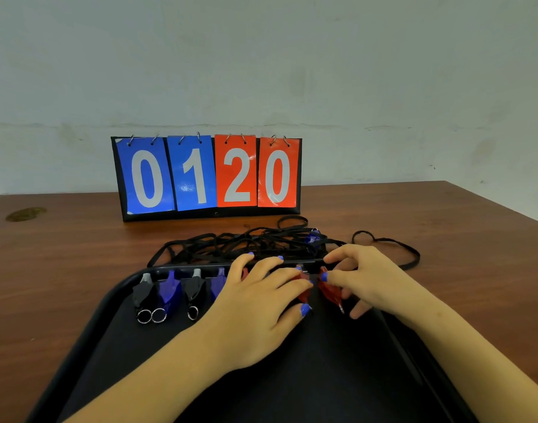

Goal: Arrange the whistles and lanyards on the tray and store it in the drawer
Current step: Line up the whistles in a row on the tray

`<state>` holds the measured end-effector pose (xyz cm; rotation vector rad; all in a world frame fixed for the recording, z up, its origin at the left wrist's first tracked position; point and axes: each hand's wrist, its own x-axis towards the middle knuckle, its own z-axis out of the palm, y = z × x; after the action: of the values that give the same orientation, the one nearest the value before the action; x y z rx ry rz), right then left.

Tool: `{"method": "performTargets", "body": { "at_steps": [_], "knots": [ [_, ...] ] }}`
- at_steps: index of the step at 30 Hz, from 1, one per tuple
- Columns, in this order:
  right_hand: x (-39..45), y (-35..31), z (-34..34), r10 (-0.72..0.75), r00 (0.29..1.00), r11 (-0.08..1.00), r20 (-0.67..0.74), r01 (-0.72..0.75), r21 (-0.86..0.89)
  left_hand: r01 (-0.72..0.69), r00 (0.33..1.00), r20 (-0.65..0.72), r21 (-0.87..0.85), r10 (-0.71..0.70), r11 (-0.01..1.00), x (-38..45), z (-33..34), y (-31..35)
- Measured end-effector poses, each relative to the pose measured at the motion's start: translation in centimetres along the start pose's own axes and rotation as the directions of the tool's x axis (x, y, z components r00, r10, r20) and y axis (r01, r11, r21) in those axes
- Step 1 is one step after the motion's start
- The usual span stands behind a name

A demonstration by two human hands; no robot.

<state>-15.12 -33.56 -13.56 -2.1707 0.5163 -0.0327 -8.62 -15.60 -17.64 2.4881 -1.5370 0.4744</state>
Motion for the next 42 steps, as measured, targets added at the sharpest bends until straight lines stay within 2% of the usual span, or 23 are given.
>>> {"method": "performTargets", "body": {
  "at_steps": [6,13,15,18,21,25,32,42],
  "knots": [
    [0.0,-0.1,0.0,-0.005,0.997,0.998,0.076,-0.001,0.066,-0.035,0.996,-0.088,-0.023,0.033,0.999,0.1,0.3,-0.5],
    [0.2,0.2,0.3,-0.061,0.996,0.998,0.069,0.058,0.038,-0.028,0.988,-0.151,-0.052,0.02,0.998,0.2,-0.2,-0.9],
    [0.3,0.2,0.2,-0.066,0.995,0.997,0.073,0.062,0.051,0.041,0.975,-0.214,-0.113,-0.064,0.993,0.5,-1.0,-1.3],
    [0.4,0.3,0.2,-0.069,0.995,0.995,0.074,0.064,0.071,0.221,0.929,-0.252,-0.207,-0.27,0.953,0.7,-1.8,-2.5],
    [0.5,0.3,0.3,-0.081,0.993,0.996,0.083,0.077,0.04,0.281,0.908,-0.289,-0.112,-0.302,0.953,0.6,-2.1,-3.1],
    [0.5,0.4,0.3,-0.099,0.992,0.995,0.078,0.098,0.012,0.24,0.944,-0.228,-0.032,-0.241,0.97,0.5,-1.9,-3.2],
    [0.4,0.5,0.3,-0.118,0.991,0.993,0.065,0.119,-0.012,0.141,0.984,-0.113,0.009,-0.14,0.99,0.3,-0.7,-3.3],
    [0.6,0.6,0.4,-0.135,0.989,0.986,0.058,0.14,-0.089,0.137,0.99,-0.029,-0.036,-0.138,0.99,0.4,-0.7,-3.1]
  ]
}}
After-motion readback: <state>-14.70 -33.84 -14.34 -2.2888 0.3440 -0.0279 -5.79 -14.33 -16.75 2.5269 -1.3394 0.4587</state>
